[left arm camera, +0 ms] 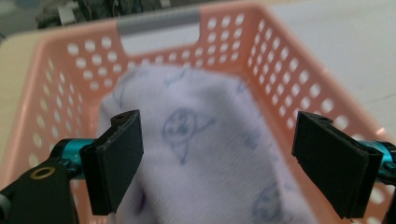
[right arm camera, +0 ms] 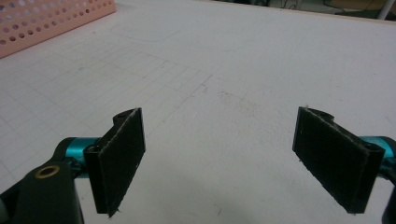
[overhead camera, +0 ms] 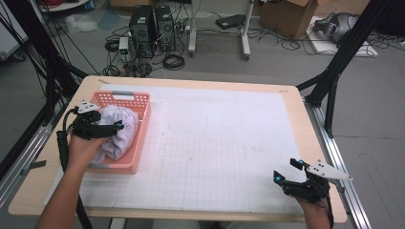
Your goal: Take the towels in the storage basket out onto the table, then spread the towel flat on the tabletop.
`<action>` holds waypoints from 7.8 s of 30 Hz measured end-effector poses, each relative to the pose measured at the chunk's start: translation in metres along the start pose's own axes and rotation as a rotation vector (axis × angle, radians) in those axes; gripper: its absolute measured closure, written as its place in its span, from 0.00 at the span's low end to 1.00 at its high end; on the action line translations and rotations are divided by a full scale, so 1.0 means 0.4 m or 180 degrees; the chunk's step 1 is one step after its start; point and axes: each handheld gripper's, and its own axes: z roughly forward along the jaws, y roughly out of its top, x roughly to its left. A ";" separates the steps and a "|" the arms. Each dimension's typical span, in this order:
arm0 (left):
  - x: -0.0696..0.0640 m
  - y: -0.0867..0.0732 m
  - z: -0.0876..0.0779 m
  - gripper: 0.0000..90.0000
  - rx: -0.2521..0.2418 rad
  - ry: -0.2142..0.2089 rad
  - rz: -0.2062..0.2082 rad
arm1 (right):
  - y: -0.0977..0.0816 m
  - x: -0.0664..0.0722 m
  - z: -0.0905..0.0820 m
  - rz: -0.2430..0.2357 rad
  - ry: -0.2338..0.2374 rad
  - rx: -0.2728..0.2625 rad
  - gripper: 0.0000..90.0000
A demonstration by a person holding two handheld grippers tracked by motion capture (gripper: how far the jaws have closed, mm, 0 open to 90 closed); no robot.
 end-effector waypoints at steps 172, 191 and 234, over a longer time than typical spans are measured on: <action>-0.528 0.059 0.104 0.22 -0.1042 -0.1996 0.0478 | -0.011 -0.018 0.000 0.0121 0.0004 0.0086 0.18; -0.494 -0.001 0.076 0.23 -0.1052 -0.1949 0.0419 | -0.007 -0.020 0.014 0.0137 -0.0002 0.0095 0.18; -0.483 -0.095 0.104 0.26 -0.0802 -0.1991 0.0466 | 0.104 0.081 0.400 -0.0366 0.0371 0.0930 0.89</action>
